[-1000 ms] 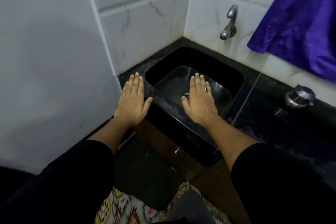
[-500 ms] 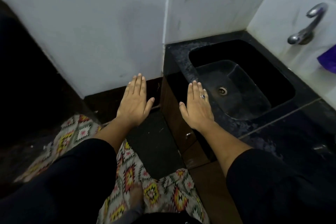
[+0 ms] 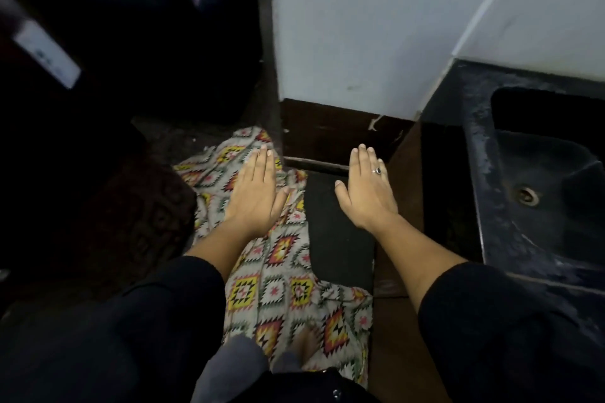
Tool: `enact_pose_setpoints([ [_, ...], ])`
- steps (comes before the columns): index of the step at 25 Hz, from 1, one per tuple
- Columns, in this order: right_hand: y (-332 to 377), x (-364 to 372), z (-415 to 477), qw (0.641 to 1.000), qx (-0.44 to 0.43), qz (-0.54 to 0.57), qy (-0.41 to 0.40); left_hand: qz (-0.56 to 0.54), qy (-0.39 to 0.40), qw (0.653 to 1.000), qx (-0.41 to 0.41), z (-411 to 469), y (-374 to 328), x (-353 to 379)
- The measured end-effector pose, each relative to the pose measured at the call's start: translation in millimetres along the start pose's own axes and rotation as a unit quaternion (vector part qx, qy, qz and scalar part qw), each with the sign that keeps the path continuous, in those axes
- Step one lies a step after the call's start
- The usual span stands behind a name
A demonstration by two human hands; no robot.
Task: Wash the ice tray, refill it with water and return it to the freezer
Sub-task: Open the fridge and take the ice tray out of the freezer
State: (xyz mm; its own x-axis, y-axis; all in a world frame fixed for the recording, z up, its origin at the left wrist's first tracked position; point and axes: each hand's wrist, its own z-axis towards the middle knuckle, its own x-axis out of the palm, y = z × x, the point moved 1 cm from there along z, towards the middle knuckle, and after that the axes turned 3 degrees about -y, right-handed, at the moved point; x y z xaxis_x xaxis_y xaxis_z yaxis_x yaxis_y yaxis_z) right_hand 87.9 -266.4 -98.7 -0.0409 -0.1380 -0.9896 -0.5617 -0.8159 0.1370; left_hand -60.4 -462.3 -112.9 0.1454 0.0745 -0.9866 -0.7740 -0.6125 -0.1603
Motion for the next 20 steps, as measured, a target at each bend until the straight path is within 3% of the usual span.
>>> enact_pose_setpoints([
  [10,200.5,7.3,-35.1,0.969,-0.245,0.008,0.018,0.081,-0.087,0.971,-0.208,-195.6,135.5,-53.9],
  [20,407.2,-59.1,-74.7,0.885,-0.460,0.060,-0.040,0.179,-0.215,0.904,-0.325,-331.8,243.2,-183.5],
])
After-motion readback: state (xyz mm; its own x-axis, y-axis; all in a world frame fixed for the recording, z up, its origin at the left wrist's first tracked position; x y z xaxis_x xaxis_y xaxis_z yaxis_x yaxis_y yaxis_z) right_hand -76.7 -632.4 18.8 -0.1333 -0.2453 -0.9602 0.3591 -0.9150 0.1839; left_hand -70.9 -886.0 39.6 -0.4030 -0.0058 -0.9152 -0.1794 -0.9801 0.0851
